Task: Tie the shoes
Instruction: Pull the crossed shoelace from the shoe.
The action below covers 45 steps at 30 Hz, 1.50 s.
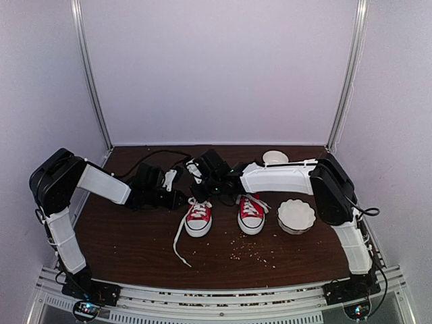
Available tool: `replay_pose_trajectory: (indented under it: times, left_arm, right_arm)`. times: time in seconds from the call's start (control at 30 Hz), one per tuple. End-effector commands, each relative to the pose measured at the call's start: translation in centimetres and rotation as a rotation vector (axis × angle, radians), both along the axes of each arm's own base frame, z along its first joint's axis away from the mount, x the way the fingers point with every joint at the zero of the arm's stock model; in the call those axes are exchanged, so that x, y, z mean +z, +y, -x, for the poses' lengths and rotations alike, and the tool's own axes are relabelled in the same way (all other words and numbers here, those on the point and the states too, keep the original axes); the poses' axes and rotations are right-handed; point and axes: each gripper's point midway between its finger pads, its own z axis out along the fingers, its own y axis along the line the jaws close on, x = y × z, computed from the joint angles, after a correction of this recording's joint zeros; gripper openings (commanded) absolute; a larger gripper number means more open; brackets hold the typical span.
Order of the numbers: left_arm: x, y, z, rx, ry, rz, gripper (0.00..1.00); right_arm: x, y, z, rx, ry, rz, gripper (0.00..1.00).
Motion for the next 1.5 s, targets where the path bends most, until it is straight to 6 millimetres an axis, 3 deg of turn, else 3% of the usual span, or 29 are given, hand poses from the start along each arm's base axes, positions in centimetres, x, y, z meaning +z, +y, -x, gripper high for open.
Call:
replay_pose_trajectory:
  times: [0.0,0.27,0.6,0.7,0.87,1.03,1.17,1.47]
  left_arm:
    - [1.9,-0.2,-0.4,-0.017,-0.062,0.020,0.15]
    - [2.4,-0.7,-0.1,-0.047,-0.075,0.043,0.14]
    - [3.5,-1.6,0.5,-0.108,-0.118,0.062,0.17]
    - [3.6,-2.1,0.9,-0.132,-0.124,0.067,0.18]
    - [3.9,-2.7,1.3,-0.173,-0.142,0.057,0.21]
    - [3.8,-2.7,1.3,-0.183,-0.145,0.036,0.23]
    - [3.7,-2.8,1.3,-0.188,-0.142,0.034,0.24]
    - [3.7,-2.3,1.1,-0.158,-0.150,0.018,0.24]
  right_arm:
    - [6.4,0.0,-1.2,-0.017,-0.098,-0.155,0.00]
    - [7.5,-0.5,-1.0,-0.017,-0.098,-0.220,0.00]
    - [7.3,-1.0,-0.3,0.066,0.093,-0.524,0.00]
    - [6.9,-1.0,-0.1,0.069,0.116,-0.529,0.02]
    - [7.1,-2.5,-0.5,0.027,0.108,-0.528,0.13]
    - [7.6,-3.9,-1.2,0.006,0.085,-0.504,0.15]
    - [6.8,-4.0,-2.0,-0.009,0.099,-0.447,0.21]
    - [2.1,-1.3,-2.3,0.038,0.230,-0.314,0.34]
